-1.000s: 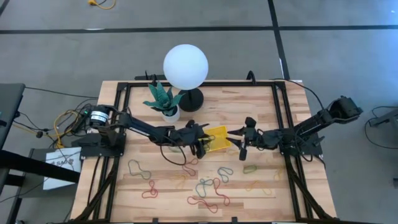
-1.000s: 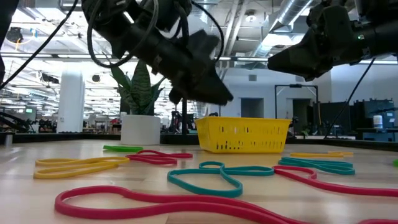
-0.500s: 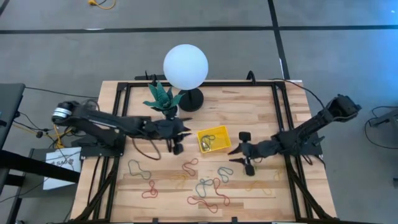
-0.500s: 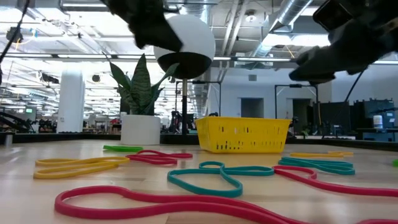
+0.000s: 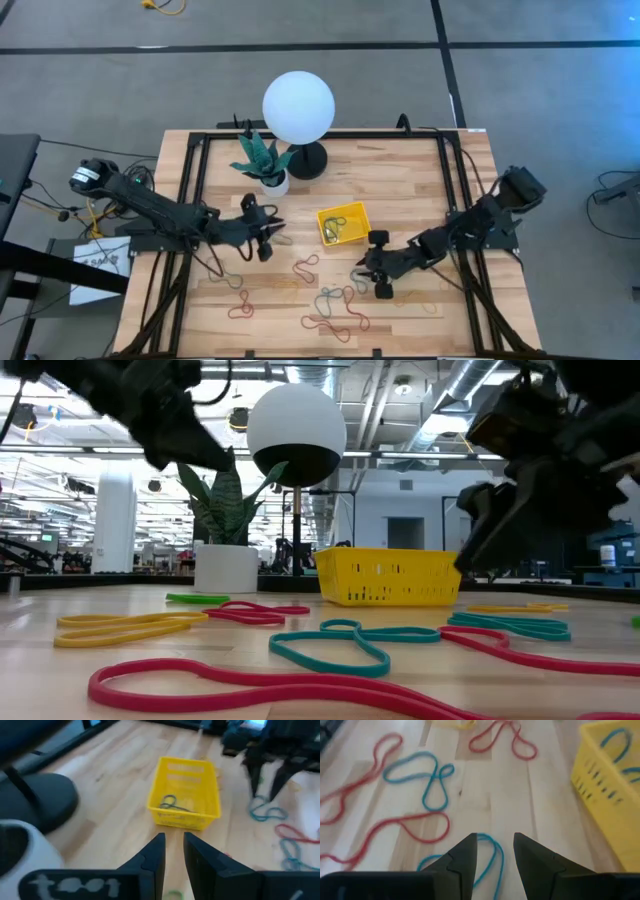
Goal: Pick and place items into bin
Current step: Put the blue rubber band into the yellow bin
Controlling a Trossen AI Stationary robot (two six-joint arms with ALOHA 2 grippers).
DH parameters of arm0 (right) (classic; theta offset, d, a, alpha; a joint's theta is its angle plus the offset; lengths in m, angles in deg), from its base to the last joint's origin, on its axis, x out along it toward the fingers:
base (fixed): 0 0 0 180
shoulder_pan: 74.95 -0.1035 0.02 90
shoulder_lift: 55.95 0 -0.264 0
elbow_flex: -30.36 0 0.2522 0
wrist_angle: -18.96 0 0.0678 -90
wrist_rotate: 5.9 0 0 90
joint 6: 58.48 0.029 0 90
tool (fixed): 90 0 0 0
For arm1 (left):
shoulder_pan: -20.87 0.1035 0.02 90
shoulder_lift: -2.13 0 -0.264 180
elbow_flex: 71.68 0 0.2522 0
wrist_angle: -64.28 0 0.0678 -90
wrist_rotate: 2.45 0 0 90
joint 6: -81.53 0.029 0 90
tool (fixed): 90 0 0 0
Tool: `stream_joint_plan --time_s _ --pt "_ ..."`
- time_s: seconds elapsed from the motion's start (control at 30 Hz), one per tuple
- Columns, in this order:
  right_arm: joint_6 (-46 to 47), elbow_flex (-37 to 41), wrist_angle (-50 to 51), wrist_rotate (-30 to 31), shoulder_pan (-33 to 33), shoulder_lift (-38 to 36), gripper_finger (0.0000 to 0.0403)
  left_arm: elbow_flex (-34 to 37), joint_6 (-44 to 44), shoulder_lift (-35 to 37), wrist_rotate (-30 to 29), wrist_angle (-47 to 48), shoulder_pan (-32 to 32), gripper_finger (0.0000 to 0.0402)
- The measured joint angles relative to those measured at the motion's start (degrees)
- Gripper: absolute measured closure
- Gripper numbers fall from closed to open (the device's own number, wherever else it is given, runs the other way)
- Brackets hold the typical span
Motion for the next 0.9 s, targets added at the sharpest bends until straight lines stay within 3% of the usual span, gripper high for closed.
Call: stream_joint_plan --time_s 0.2,0.5,0.6,0.73,0.9 --pt "1.41 -1.26 -0.11 -0.28 -0.02 4.28 0.0281 7.59 -1.47 0.00 0.03 -9.94 -1.87 0.0344" --pt "4.44 -1.40 -6.48 -0.09 1.91 10.01 0.0284 8.39 1.37 0.00 0.24 -11.40 -3.39 0.0344" --pt "4.34 -1.40 -7.73 -1.59 2.29 10.53 0.0310 8.39 1.51 0.00 0.25 -11.34 -3.79 0.0344" --pt "1.21 -1.38 -7.59 -2.28 1.81 10.28 0.0383 8.39 1.55 0.00 0.15 -11.34 -4.36 0.0344" --pt "-4.32 -0.93 -13.52 -1.53 0.21 8.19 0.0393 8.39 1.51 0.00 0.11 -11.23 -5.24 0.0344"
